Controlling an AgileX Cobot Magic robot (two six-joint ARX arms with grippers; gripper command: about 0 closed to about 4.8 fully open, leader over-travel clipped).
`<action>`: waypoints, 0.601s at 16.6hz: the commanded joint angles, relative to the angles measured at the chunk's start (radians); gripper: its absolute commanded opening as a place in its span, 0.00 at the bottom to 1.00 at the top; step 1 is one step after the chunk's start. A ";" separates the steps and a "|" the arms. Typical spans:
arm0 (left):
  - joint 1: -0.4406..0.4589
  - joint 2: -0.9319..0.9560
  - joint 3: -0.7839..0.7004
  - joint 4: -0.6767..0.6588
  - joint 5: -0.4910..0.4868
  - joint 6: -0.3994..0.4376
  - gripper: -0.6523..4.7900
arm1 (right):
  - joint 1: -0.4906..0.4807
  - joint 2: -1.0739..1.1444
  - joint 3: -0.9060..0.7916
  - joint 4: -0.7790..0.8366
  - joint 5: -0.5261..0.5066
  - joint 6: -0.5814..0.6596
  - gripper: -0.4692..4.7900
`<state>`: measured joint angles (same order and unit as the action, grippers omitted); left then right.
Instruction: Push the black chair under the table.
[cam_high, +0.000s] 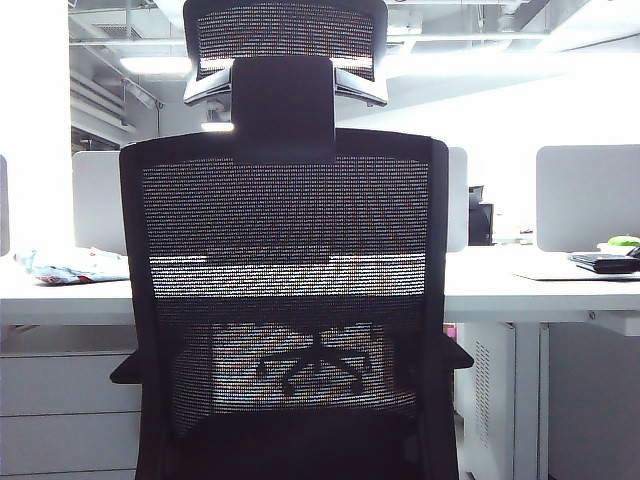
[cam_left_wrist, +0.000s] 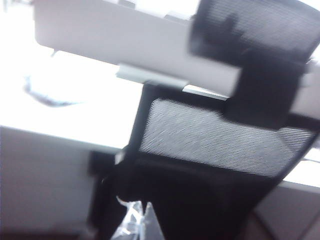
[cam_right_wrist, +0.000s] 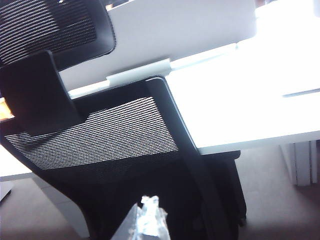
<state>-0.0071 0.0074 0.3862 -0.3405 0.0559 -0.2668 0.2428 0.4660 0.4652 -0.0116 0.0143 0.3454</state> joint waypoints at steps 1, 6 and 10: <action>0.002 0.001 -0.002 -0.015 0.012 -0.004 0.11 | 0.000 -0.042 -0.051 0.024 0.017 -0.005 0.07; 0.002 -0.002 -0.002 -0.011 0.013 -0.003 0.11 | -0.001 -0.055 -0.068 0.008 0.038 -0.006 0.09; 0.002 -0.002 -0.002 -0.012 0.015 -0.002 0.11 | -0.001 -0.055 -0.068 0.008 0.035 -0.006 0.09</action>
<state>-0.0067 0.0048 0.3813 -0.3630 0.0677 -0.2668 0.2420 0.4133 0.3931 -0.0174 0.0463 0.3428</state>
